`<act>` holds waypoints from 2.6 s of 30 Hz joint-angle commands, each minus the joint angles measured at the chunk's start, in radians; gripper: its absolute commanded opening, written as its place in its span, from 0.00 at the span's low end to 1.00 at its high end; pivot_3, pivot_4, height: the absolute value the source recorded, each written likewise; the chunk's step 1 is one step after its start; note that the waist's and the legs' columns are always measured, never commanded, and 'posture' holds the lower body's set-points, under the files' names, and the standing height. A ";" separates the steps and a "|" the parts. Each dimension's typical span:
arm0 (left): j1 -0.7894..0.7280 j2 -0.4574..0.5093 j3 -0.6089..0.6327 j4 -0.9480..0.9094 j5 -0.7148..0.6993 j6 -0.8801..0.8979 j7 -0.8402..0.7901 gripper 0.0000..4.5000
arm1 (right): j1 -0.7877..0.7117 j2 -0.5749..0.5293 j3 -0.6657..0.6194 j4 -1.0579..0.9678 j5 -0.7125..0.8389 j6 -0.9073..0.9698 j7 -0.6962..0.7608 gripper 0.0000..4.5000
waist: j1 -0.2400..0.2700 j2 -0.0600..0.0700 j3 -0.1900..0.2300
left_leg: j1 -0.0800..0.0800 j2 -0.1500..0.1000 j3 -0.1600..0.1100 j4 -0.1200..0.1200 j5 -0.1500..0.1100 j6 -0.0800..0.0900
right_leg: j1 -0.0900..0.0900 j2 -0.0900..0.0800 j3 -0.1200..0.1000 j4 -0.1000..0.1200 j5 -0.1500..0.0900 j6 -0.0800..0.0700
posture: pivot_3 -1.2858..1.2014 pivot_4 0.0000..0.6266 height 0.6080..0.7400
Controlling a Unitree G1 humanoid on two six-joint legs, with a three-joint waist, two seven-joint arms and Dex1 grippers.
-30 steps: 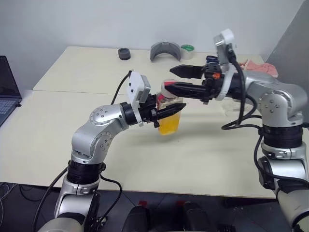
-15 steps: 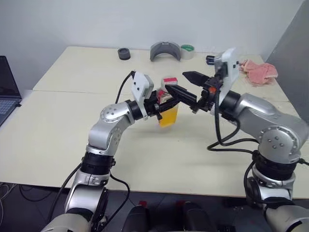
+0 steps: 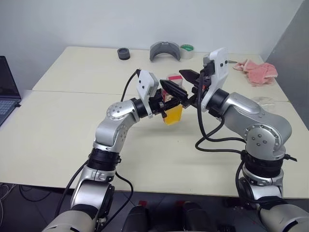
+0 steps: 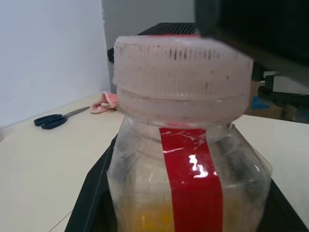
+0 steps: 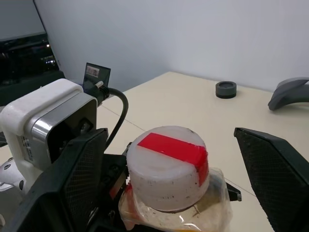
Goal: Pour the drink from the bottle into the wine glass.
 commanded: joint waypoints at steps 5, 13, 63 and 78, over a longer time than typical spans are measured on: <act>-0.007 0.003 0.009 -0.064 -0.007 -0.006 0.004 0.42 | -0.023 0.005 0.007 -0.018 -0.007 -0.042 0.004 0.62 | 0.000 0.000 0.000 | 0.000 0.000 0.000 0.000 0.000 0.000 | 0.000 0.000 0.000 0.000 0.000 0.000 | 0.52 0.24 1.00; 0.005 0.009 0.008 -0.097 -0.013 0.010 0.008 0.42 | -0.033 0.000 0.013 -0.006 -0.010 -0.055 0.012 0.42 | 0.000 0.000 0.000 | 0.000 0.000 0.000 0.000 0.000 0.000 | 0.000 0.000 0.000 0.000 0.000 0.000 | 0.52 0.24 1.00; 0.022 0.144 0.053 -0.311 -0.168 0.222 0.012 0.42 | -0.027 -0.273 -0.175 -0.084 0.217 0.106 0.244 0.99 | -0.002 0.000 0.001 | 0.000 0.001 0.000 0.000 0.000 0.000 | 0.000 0.001 0.000 0.000 0.000 0.000 | 0.52 0.24 1.00; -0.038 0.066 0.003 -0.151 -0.102 0.103 -0.050 0.42 | -0.035 -0.004 -0.005 -0.157 0.032 0.020 -0.110 0.99 | 0.000 0.000 0.001 | -0.001 0.000 0.000 0.000 0.000 0.000 | 0.000 0.000 0.000 0.000 0.000 0.000 | 0.52 0.24 1.00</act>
